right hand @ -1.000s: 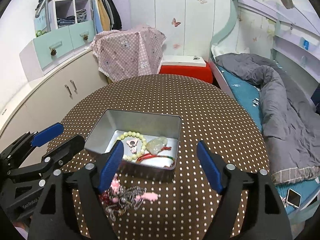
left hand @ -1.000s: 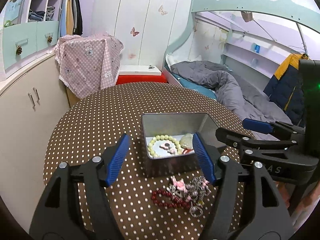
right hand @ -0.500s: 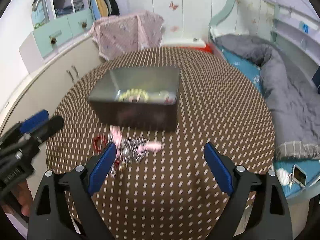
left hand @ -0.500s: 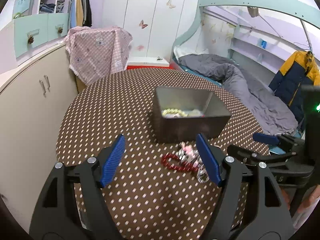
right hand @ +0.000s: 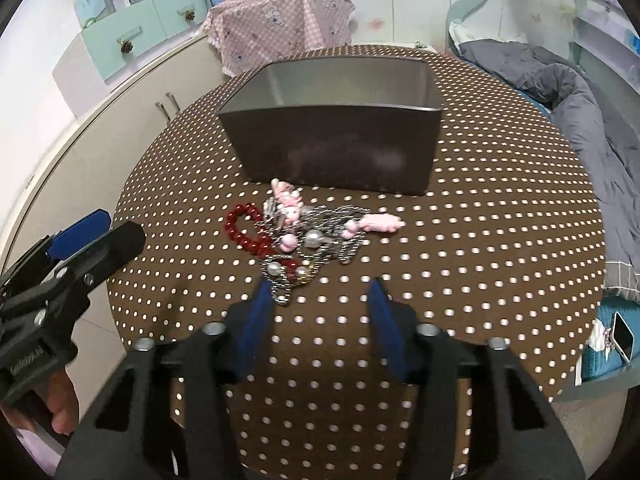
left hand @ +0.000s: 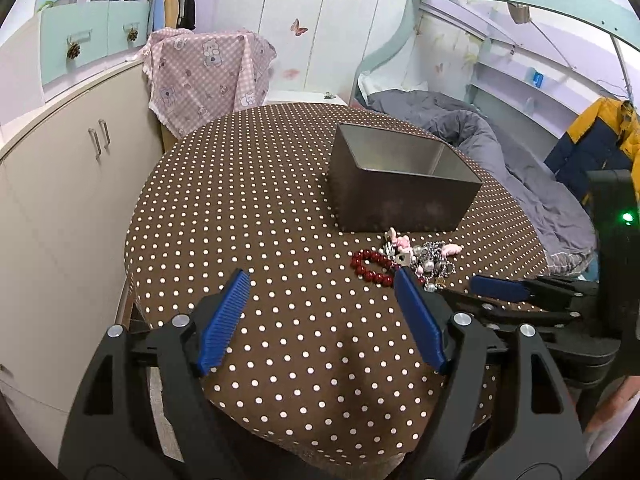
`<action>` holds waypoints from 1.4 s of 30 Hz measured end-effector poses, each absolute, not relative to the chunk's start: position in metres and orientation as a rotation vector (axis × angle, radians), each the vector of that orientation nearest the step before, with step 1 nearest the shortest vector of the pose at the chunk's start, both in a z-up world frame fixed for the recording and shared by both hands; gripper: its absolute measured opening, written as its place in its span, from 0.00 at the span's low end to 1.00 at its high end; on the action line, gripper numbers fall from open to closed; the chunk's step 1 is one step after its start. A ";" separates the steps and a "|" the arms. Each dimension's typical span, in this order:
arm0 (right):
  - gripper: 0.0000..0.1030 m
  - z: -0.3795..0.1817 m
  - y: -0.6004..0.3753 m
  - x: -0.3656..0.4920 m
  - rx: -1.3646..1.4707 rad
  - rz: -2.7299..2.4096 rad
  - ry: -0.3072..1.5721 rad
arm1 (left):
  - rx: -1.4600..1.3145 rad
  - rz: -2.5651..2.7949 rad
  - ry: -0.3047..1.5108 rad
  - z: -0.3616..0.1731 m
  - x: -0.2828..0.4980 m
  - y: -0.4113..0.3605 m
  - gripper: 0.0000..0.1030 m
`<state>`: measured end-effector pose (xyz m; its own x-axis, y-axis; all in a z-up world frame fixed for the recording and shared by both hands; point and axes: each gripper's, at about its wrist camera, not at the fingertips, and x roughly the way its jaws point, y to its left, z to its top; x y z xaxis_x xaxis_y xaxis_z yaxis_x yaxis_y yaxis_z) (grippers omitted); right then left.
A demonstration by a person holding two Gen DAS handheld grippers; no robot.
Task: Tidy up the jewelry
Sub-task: 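Lower the right tool toward the silver chains and close it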
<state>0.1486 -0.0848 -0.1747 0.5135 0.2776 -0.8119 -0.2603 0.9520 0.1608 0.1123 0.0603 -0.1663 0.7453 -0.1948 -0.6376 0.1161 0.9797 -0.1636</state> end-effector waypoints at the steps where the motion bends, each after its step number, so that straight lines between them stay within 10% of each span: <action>1: 0.25 -0.177 -0.082 0.150 0.019 0.326 0.989 | -0.116 -0.173 0.711 -0.168 0.111 0.060 0.72; 6: 0.01 -0.177 -0.076 0.153 0.003 0.340 0.991 | -0.113 -0.187 0.729 -0.174 0.112 0.057 0.72; 34: 0.01 -0.094 -0.145 0.151 0.061 0.224 0.715 | -0.094 -0.318 0.775 -0.178 0.127 0.006 0.72; 42: 0.01 -0.111 -0.165 0.154 0.100 0.215 0.762 | -0.151 -0.363 0.872 -0.189 0.148 -0.019 0.44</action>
<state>0.1538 -0.1651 -0.1113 0.7028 0.2289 -0.6735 -0.1564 0.9734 0.1676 0.1476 -0.0186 -0.1894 0.5871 -0.3710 -0.7195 0.2491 0.9285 -0.2754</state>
